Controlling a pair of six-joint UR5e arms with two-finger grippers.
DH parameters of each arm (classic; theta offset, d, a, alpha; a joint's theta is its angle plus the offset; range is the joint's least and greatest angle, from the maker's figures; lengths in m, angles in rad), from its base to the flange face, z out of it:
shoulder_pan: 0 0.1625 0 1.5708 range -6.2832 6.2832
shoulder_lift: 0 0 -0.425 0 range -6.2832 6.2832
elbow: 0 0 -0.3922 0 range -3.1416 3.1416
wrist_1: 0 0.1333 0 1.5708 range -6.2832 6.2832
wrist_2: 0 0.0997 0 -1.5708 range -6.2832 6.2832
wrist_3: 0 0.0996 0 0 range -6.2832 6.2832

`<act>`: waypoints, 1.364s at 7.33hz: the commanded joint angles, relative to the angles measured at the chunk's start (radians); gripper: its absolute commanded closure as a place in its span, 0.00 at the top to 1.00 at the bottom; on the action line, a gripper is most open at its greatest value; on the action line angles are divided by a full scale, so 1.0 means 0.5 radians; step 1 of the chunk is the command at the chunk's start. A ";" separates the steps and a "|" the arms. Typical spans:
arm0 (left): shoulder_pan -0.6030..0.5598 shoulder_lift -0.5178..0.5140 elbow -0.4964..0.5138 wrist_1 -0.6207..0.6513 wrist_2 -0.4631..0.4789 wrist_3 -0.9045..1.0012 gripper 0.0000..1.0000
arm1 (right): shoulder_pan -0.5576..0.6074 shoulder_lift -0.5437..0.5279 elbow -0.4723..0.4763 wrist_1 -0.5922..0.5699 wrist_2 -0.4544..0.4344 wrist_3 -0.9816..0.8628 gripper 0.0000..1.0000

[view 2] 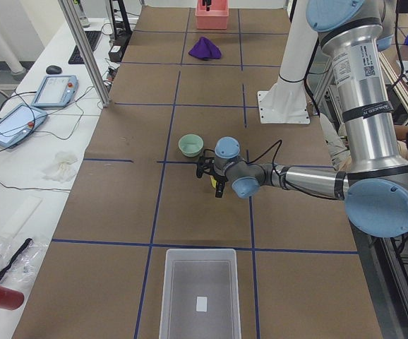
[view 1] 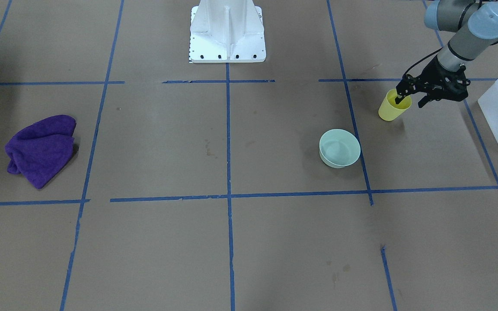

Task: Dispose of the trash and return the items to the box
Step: 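Reach the left gripper down and grasp the yellow cup, then lift the yellow cup with the left gripper toward the clear bin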

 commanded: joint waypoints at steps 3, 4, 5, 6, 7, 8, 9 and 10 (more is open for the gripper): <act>-0.016 -0.009 -0.087 0.003 -0.003 -0.012 0.00 | -0.014 -0.003 -0.002 0.000 -0.003 0.000 1.00; -0.037 0.013 -0.170 0.003 -0.009 -0.006 0.00 | -0.027 -0.003 -0.002 0.000 0.000 0.000 1.00; -0.092 0.074 -0.292 0.003 -0.018 0.000 0.00 | -0.030 -0.003 -0.002 0.000 0.000 0.000 1.00; -0.217 0.126 -0.363 0.003 -0.049 0.027 0.00 | -0.051 -0.003 -0.002 0.006 -0.003 0.000 1.00; -0.389 0.142 -0.367 0.003 -0.140 0.225 0.00 | -0.097 0.000 -0.005 0.049 -0.003 0.021 1.00; -0.649 0.172 -0.318 0.015 -0.281 0.616 0.00 | -0.125 0.000 -0.002 0.055 -0.003 0.073 1.00; -0.931 0.169 -0.172 0.021 -0.470 1.017 0.00 | -0.170 0.003 0.001 0.070 -0.003 0.125 1.00; -1.164 0.154 -0.001 0.024 -0.560 1.343 0.00 | -0.256 0.006 -0.005 0.219 -0.003 0.299 1.00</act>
